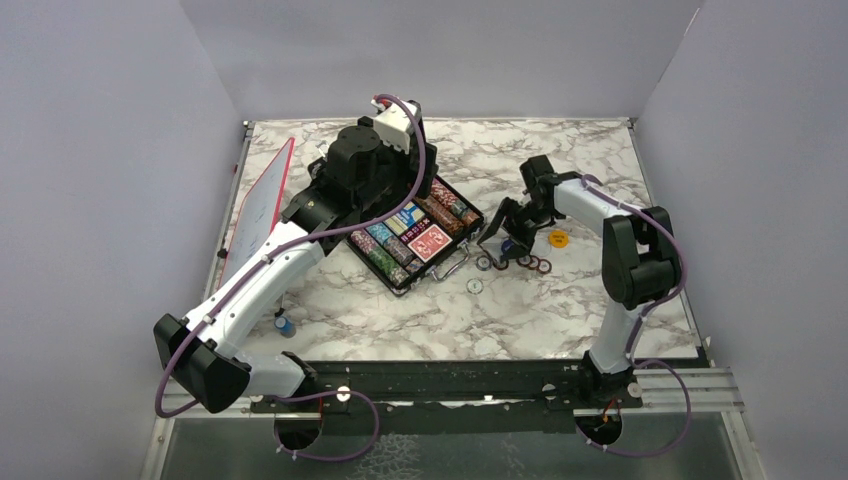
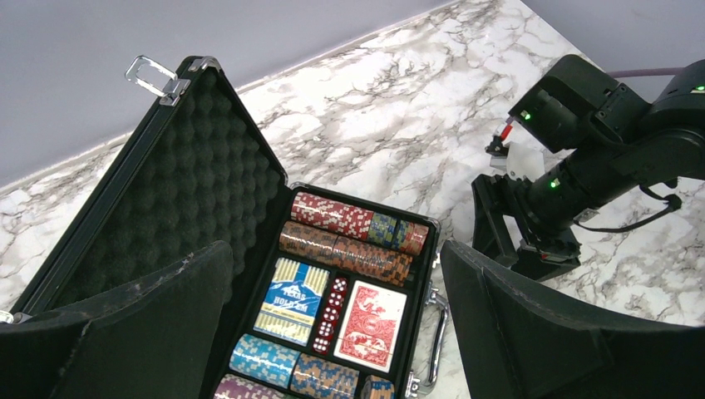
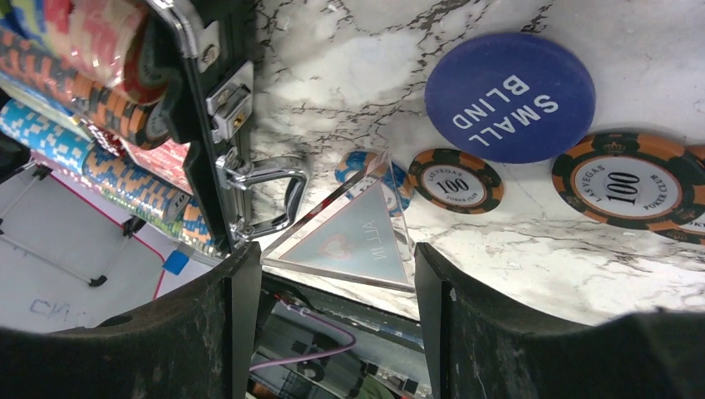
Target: Pack up texas hold em set
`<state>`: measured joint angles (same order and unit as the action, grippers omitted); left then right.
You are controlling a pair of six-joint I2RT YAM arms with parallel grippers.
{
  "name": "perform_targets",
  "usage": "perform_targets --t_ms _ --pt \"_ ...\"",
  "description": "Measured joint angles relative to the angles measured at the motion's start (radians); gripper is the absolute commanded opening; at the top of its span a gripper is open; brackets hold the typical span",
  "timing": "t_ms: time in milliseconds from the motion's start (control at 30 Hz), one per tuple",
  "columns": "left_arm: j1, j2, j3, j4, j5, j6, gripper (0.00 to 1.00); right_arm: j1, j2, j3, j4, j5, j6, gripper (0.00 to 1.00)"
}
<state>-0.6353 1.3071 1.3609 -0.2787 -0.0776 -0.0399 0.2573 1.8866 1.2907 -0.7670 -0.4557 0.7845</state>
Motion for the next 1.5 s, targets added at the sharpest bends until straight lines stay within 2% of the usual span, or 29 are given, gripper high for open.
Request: perform_targets --t_ms 267,400,467,700,900,1200,1500 --pt "0.0 -0.009 0.0 -0.003 -0.045 -0.005 0.99 0.021 -0.077 0.008 0.024 0.026 -0.011 0.6" --pt "0.0 -0.01 0.02 -0.024 -0.108 -0.024 0.99 0.081 -0.077 0.109 0.018 0.105 -0.027 0.6" --pt "0.0 -0.011 0.048 -0.04 -0.135 -0.032 0.99 0.157 -0.054 0.192 0.02 0.155 -0.036 0.61" --pt "0.0 -0.07 0.12 -0.053 -0.266 -0.078 0.99 0.36 0.142 0.513 0.05 0.364 -0.143 0.61" --pt "0.0 -0.119 0.156 -0.042 -0.348 -0.102 0.99 0.463 0.325 0.713 0.071 0.47 -0.301 0.61" --pt "0.0 -0.12 0.156 -0.04 -0.383 -0.115 0.99 0.488 0.435 0.836 0.081 0.507 -0.469 0.62" --pt "0.0 -0.102 0.156 -0.041 -0.384 -0.116 0.99 0.492 0.512 0.886 0.061 0.51 -0.535 0.63"
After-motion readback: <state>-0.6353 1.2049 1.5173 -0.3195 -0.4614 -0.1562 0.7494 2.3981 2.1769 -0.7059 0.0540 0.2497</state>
